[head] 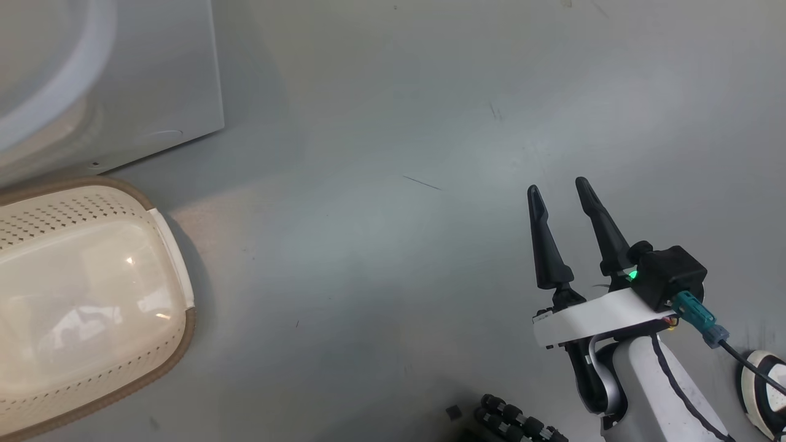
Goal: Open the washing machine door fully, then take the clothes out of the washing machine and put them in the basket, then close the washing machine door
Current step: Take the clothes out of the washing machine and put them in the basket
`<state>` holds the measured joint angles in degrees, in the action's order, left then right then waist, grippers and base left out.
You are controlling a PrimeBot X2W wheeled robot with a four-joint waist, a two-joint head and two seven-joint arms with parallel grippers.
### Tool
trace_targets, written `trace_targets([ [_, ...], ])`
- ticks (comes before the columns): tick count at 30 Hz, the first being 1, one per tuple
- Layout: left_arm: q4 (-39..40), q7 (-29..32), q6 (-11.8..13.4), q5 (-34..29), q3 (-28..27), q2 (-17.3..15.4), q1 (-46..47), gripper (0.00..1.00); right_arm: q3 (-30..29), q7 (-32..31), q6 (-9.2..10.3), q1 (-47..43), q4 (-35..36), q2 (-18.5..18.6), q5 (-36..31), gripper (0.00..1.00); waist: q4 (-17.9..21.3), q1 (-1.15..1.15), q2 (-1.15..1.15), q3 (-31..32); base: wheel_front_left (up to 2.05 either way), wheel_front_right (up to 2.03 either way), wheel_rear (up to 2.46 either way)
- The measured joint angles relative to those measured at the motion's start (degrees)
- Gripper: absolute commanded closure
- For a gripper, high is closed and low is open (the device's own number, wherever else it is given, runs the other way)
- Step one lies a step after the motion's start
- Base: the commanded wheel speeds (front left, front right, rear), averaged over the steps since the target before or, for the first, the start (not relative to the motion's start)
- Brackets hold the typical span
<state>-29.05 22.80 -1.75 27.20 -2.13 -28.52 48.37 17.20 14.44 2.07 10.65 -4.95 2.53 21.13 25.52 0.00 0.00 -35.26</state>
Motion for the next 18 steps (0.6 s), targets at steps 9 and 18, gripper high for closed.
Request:
trace_targets([
  [9,-4.80,2.43,0.48,-2.15,1.25,-2.10,2.11,0.00,0.35,0.00,-0.24,0.02,-0.02,-0.14,0.00,0.00,1.36,0.00,0.00,-0.76,0.00,0.00,0.00],
  [18,-7.98,4.12,0.98,-2.15,1.83,-2.92,3.66,0.00,-0.03,0.00,-0.22,0.03,0.02,-0.25,0.00,0.00,2.44,0.00,0.00,-0.63,0.00,0.00,0.00],
])
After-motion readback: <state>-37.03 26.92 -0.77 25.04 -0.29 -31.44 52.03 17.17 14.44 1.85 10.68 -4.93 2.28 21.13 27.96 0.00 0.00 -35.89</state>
